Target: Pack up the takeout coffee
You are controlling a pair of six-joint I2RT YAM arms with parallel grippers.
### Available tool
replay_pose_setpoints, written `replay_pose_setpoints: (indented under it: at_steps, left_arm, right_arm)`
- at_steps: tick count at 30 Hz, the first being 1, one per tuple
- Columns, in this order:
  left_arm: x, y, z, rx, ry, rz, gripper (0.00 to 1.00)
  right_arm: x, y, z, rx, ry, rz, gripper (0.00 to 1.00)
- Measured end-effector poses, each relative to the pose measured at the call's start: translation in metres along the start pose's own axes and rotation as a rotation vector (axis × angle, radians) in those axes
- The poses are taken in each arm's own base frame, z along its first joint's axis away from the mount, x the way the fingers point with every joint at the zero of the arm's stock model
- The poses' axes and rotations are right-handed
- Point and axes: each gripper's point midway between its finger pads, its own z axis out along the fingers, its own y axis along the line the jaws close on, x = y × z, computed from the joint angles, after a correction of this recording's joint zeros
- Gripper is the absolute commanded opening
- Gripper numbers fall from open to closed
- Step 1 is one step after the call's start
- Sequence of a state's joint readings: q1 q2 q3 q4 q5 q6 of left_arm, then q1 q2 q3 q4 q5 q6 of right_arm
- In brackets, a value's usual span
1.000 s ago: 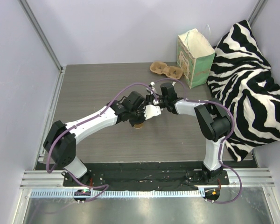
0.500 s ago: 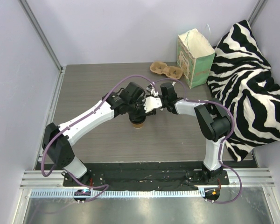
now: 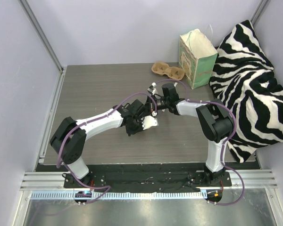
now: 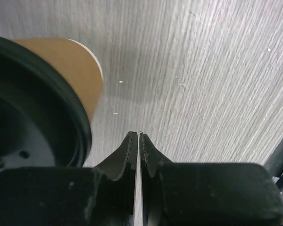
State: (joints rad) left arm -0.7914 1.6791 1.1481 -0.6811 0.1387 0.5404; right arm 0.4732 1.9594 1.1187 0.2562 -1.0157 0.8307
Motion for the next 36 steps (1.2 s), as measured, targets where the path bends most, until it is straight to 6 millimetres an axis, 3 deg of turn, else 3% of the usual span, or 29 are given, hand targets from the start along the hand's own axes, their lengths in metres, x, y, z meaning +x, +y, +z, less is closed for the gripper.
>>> replay_pose_setpoints:
  at_steps: [5, 12, 16, 20, 25, 36]
  left_arm:
    - [-0.01, 0.004, -0.011, -0.014, -0.029, 0.0, 0.1]
    - [-0.071, 0.027, -0.08, -0.124, -0.233, 0.005, 0.13]
    - [-0.087, 0.033, -0.104, -0.166, -0.311, 0.015, 0.13]
    - [-0.081, 0.031, -0.089, -0.161, -0.306, 0.023, 0.13]
    - [-0.047, 0.024, -0.032, -0.11, -0.203, 0.027, 0.13]
    - [-0.05, 0.026, -0.041, -0.141, -0.255, 0.031, 0.15]
  right_arm:
    - [0.0, 0.0, 0.0, 0.0, 0.0, 0.0, 0.01]
    - [0.0, 0.0, 0.0, 0.0, 0.0, 0.0, 0.01]
    - [0.0, 0.0, 0.0, 0.0, 0.0, 0.002, 0.01]
    - [0.0, 0.0, 0.0, 0.0, -0.001, 0.007, 0.01]
    - [0.0, 0.0, 0.001, -0.004, 0.002, 0.012, 0.01]
    - [-0.001, 0.0, 0.0, -0.005, 0.0, 0.009, 0.01]
